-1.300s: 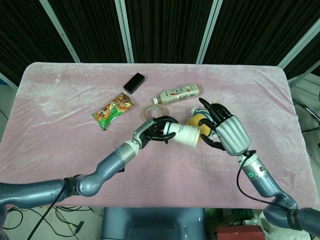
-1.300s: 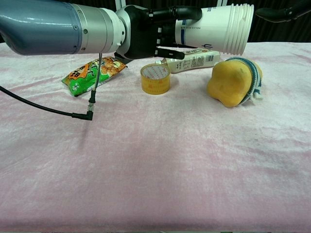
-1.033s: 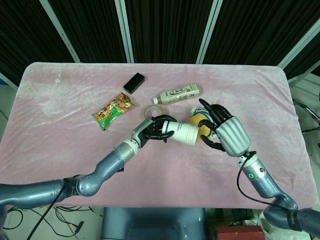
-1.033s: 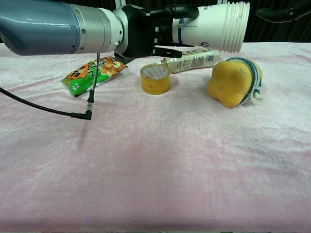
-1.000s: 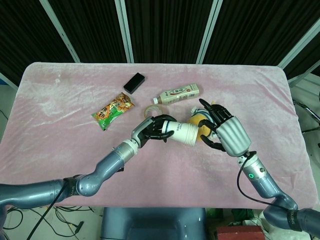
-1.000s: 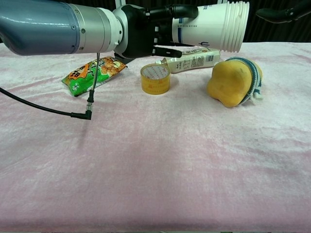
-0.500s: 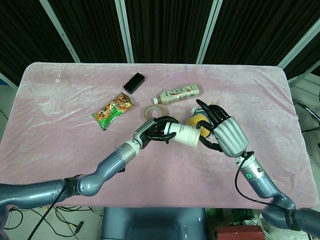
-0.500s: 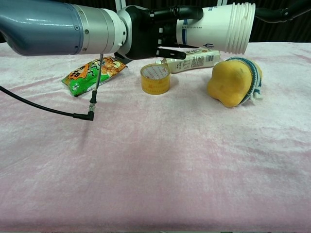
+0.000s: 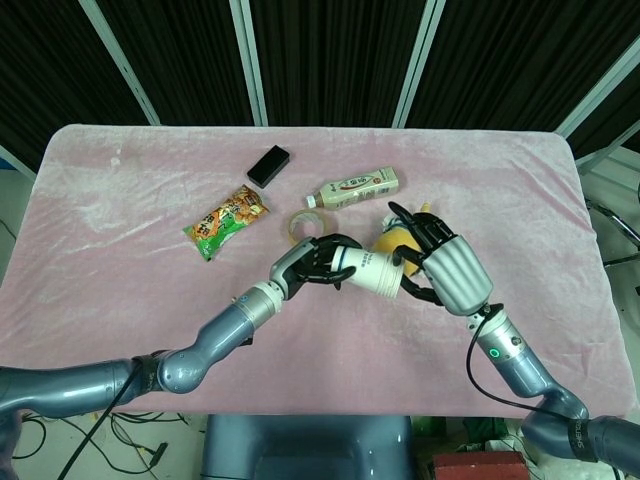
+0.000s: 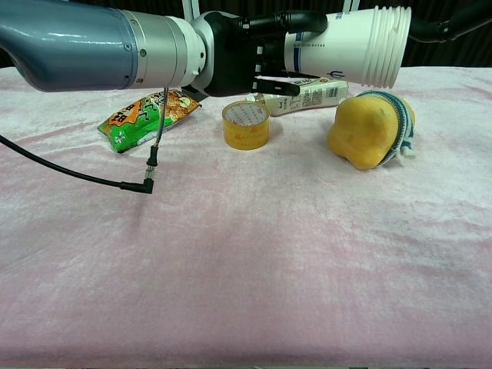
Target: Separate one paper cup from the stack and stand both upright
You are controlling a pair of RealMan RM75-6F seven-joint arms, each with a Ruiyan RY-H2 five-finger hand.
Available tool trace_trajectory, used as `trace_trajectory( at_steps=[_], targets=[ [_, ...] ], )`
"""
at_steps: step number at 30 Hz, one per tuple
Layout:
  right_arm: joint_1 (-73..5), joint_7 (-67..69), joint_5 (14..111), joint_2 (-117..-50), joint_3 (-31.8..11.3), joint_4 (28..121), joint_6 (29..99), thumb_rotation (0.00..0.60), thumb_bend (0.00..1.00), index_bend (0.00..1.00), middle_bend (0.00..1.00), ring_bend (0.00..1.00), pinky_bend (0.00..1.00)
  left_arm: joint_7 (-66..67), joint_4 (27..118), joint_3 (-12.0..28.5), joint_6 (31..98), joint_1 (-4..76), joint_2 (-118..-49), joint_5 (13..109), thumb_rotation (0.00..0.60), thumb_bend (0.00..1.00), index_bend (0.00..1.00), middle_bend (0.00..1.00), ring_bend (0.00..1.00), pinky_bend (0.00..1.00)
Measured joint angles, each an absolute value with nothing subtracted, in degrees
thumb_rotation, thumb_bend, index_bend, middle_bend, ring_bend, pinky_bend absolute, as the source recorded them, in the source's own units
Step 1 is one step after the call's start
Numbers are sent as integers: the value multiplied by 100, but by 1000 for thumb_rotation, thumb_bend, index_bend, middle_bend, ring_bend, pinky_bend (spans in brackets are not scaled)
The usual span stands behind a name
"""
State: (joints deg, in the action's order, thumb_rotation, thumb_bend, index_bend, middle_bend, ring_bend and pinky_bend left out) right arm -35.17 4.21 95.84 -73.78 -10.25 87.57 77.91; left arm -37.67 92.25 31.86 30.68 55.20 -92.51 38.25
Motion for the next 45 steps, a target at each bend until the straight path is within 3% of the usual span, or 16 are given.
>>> trace_trajectory(
  at_steps=[11,27,37,45],
  targets=[
    [-3512,537,9649,-7335,-980,8833,7831,600,371,754,0,210,202,-3747,9184,3189,3070,5534,-9329,3805,600,377,423,402,374,590],
    [-3456,711,9714,-7267,-942,8793,7963,600,416,816,0,223,203,-3860,9110,3310,2931,5374,-9157,3832,600,377,423,396,374,591],
    [-3314,1044,9488,-6933,-949,8657,7962,600,416,826,0,222,203,-3685,9259,3241,2768,5023,-8382,4134,600,376,419,387,358,590],
    [-3305,1111,9326,-6540,-828,8817,7486,600,429,830,0,222,203,-2776,9468,2854,2914,4974,-7792,4672,600,375,415,379,343,597]
  ],
)
